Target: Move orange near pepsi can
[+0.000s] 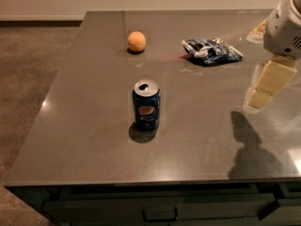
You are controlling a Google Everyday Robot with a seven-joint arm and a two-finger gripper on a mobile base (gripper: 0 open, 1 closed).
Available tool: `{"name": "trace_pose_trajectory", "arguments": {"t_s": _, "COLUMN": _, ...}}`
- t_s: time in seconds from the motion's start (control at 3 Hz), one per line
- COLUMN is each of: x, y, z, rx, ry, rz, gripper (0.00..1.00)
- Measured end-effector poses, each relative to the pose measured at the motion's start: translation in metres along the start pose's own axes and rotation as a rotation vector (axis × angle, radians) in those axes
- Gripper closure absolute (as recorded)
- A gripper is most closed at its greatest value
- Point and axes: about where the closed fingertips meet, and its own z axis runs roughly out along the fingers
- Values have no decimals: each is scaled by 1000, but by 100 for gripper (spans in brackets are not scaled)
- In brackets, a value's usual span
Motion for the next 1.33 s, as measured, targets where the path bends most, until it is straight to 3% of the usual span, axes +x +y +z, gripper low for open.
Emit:
{"name": "trace_pose_trajectory", "arguments": {"t_s": 1.0, "x": -60, "y": -117, "z": 56, "rx": 90, "ry": -172, "rz": 113, "gripper": 0}}
{"name": "trace_pose_trajectory", "arguments": {"t_s": 1.33, "x": -93, "y": -143, "z": 78, "rx": 112, "ry": -231, "rz": 164, "gripper": 0}}
